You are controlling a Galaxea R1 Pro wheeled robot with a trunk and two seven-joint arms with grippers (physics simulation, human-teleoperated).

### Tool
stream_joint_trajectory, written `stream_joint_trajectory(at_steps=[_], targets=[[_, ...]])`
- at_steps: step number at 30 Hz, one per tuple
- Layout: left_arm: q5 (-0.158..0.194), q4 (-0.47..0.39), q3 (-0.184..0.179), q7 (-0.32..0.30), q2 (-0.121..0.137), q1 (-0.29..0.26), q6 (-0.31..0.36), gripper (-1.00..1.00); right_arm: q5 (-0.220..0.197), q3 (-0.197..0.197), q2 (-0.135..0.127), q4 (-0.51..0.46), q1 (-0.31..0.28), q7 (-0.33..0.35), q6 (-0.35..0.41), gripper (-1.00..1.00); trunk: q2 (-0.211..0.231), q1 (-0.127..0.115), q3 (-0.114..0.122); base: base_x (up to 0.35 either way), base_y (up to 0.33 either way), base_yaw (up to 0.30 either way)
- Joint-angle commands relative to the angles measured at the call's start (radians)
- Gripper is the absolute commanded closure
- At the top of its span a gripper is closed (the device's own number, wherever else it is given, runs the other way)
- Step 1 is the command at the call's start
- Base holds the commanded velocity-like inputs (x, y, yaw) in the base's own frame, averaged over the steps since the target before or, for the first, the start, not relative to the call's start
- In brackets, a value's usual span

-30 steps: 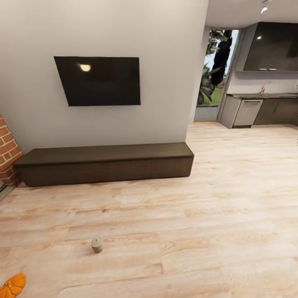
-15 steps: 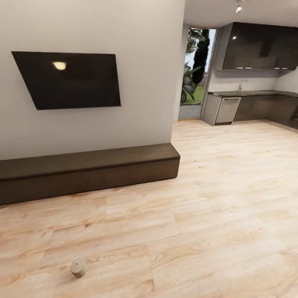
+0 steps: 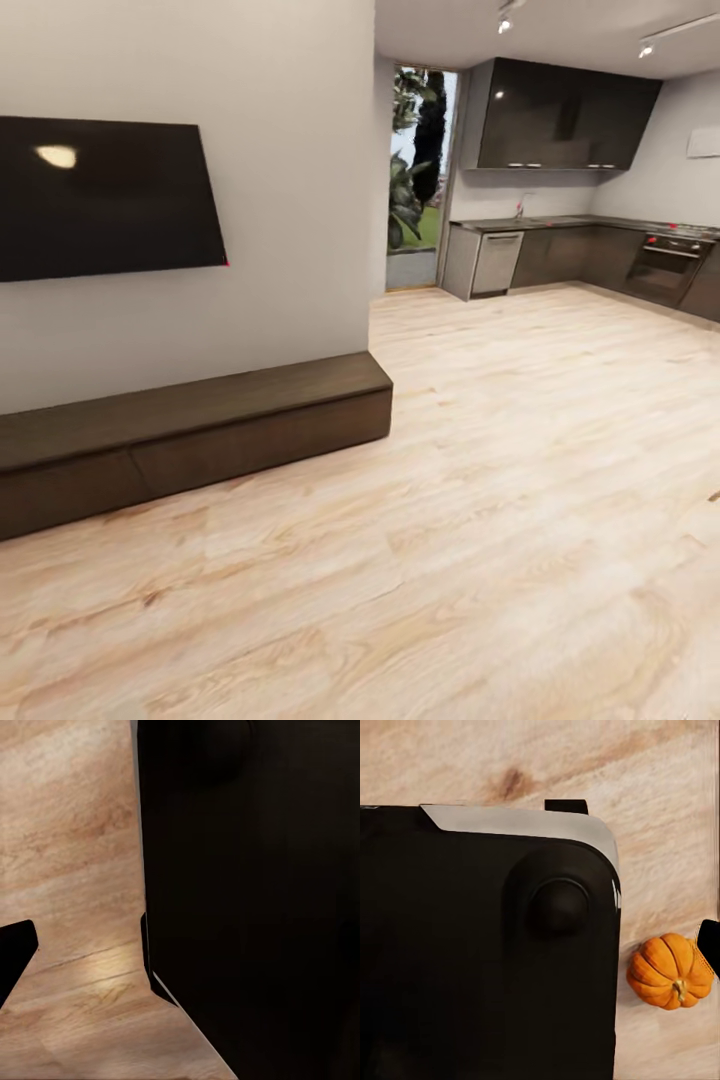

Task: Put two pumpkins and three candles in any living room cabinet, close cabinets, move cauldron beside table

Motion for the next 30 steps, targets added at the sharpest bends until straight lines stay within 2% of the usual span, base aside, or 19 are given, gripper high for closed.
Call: stream_joint_trajectory(at_steps=[1, 14, 30], targets=[[0.000, 0.000, 0.000, 0.000, 0.000, 0.000, 0.000, -1.00, 0.000, 0.000, 0.000, 0.000, 0.000, 0.000, 0.000, -1.00, 0.000, 0.000, 0.000, 0.279, -0.144, -0.282], [-0.004, 0.000, -0.002, 0.000, 0.000, 0.000, 0.000, -1.00, 0.000, 0.000, 0.000, 0.000, 0.000, -0.001, 0.000, -1.00, 0.000, 0.000, -0.002, 0.314, -0.098, -0.272], [-0.004, 0.001, -0.002, 0.000, 0.000, 0.000, 0.000, -1.00, 0.002, 0.001, 0.005, 0.000, 0.000, -0.009, 0.000, -1.00, 0.000, 0.000, -0.026, 0.325, -0.072, 0.004]])
